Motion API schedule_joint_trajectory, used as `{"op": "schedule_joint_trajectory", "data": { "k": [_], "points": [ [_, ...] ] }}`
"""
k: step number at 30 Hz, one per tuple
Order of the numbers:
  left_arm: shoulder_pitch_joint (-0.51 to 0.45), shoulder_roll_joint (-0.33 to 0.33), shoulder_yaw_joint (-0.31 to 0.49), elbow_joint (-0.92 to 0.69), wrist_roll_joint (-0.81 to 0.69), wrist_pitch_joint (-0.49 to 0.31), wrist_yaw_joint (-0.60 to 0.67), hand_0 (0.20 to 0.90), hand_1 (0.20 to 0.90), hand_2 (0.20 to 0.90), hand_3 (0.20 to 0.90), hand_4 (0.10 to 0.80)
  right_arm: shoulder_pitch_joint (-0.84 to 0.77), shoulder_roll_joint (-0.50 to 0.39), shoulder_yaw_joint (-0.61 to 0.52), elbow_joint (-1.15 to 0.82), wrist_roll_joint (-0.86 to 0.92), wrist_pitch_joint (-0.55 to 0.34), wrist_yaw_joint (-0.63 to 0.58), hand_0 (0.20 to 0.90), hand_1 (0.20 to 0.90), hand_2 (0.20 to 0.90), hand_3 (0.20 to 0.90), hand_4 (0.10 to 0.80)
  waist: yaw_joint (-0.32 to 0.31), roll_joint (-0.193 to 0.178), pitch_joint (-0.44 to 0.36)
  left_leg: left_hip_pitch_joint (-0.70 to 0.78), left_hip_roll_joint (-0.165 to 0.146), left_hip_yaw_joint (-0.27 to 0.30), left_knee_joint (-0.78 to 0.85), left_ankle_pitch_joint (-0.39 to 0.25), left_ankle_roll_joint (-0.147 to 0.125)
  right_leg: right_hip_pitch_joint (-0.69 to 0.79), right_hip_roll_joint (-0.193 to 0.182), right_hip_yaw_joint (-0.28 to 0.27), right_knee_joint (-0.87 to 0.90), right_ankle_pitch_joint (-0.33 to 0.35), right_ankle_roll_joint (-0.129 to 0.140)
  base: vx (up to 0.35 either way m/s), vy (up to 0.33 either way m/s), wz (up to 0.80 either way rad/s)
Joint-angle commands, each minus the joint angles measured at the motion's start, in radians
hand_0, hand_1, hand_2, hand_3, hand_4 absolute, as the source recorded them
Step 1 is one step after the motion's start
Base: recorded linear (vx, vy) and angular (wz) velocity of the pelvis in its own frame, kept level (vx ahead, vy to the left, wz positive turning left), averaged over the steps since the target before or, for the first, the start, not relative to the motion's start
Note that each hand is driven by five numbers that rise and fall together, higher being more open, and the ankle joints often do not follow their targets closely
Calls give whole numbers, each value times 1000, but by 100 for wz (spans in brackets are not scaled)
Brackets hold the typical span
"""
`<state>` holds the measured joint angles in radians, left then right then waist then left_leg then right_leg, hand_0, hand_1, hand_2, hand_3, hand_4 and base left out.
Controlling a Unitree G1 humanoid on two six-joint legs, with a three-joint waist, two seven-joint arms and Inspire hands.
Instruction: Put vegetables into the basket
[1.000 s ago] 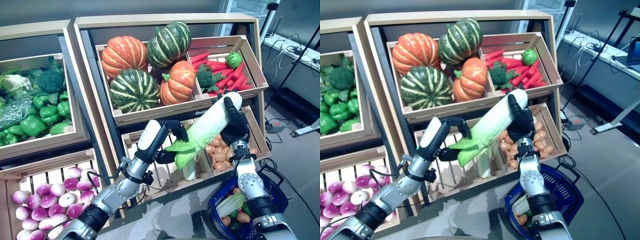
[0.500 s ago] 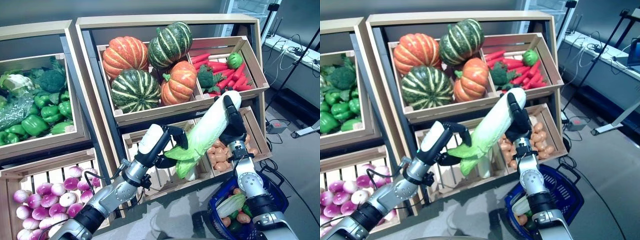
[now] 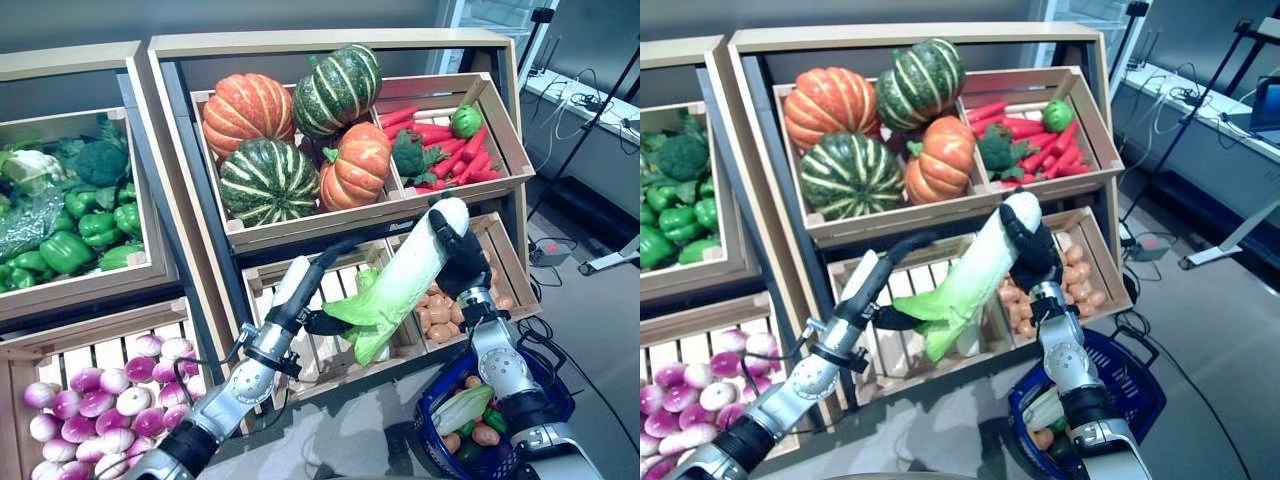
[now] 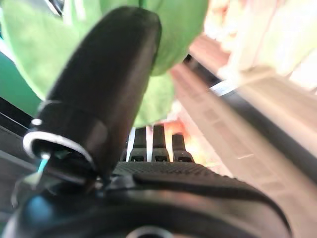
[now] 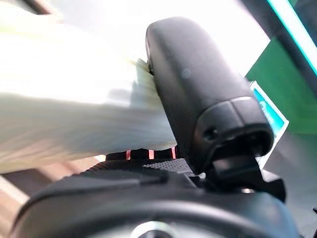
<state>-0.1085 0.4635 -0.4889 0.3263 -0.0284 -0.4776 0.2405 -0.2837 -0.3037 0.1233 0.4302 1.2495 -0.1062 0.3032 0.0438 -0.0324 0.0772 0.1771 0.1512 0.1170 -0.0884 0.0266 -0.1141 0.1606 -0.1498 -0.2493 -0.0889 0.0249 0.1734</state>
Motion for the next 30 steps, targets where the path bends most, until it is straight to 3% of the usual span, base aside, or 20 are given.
{"op": "schedule_joint_trajectory", "data": {
  "k": [1,6,11,24,30],
  "points": [
    [-57,-15,134,10,-126,6,-35,900,900,900,900,800,-50,-102,-102,-1,-46,-60,-6,300,300,300,300,400,-10,-19,-22,-29,-38,-10,1,-35,42,-2,1,42,5,27,-48,0,0,0],
    [-12,-42,187,108,-263,83,-37,900,900,900,900,800,-2,-148,-201,86,3,-128,-46,300,300,300,300,400,-17,-14,-6,-29,-31,0,1,-32,42,-8,4,48,4,31,-47,-15,-7,-5],
    [1,-67,225,209,-284,95,-22,900,900,900,900,800,-1,-178,-292,158,52,-196,-115,300,300,300,300,400,-25,-8,-3,-24,-26,11,1,-34,39,-8,7,57,2,31,-47,14,-6,-9],
    [-19,-24,136,275,-229,148,-158,900,900,900,900,800,-27,-267,-464,335,299,-330,-246,300,300,300,300,400,-41,15,-8,-18,-20,22,1,-41,33,-12,11,73,2,29,-42,27,-20,-3],
    [-31,9,100,212,-260,165,-178,900,900,900,900,800,-58,-294,-438,377,58,-352,-362,300,300,300,300,400,-37,23,-6,-14,-18,25,1,-37,30,-12,10,74,2,30,-44,68,-44,-2]
  ]
}}
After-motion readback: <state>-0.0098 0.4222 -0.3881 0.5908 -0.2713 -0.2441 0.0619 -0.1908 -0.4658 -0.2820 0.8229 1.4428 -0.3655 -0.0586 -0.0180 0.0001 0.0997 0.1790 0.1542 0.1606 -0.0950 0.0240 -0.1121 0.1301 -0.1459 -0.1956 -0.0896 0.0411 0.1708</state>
